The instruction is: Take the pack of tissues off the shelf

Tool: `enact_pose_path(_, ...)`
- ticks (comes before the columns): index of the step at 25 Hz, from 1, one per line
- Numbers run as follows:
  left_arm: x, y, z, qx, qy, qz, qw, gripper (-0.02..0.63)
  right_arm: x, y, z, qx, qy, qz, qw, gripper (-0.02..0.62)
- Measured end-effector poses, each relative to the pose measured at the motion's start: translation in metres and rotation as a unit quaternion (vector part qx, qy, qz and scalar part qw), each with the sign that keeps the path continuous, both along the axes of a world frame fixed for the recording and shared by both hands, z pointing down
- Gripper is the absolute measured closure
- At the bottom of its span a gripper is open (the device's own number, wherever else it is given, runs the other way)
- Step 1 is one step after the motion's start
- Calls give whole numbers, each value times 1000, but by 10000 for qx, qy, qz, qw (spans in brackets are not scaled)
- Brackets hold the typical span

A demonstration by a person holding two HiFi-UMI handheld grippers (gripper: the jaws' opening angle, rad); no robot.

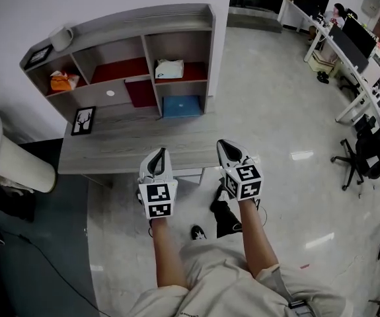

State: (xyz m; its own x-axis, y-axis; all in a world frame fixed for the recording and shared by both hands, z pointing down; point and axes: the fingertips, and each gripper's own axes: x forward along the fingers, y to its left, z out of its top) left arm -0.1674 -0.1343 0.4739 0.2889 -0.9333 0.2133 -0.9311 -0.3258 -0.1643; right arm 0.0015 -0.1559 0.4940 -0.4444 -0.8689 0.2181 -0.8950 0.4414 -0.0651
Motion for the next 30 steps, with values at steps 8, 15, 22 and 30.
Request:
enact_pose_path(8, 20, -38, -7, 147, 38, 70, 9999, 595, 2, -33, 11, -197, 8, -522, 9984, 578)
enact_pose_path(15, 35, -85, -24, 283, 50, 266, 9992, 595, 10, -81, 2, -196, -109, -468, 9987, 578)
enact_pose_path(22, 53, -147, -20, 286, 140, 622, 9976, 595, 6, -141, -2, -67, -42, -588, 9982, 578)
enact_pose_path(30, 29, -212, -39, 317, 194, 384, 9986, 595, -5, -215, -24, 57, -66, -671, 9977, 578)
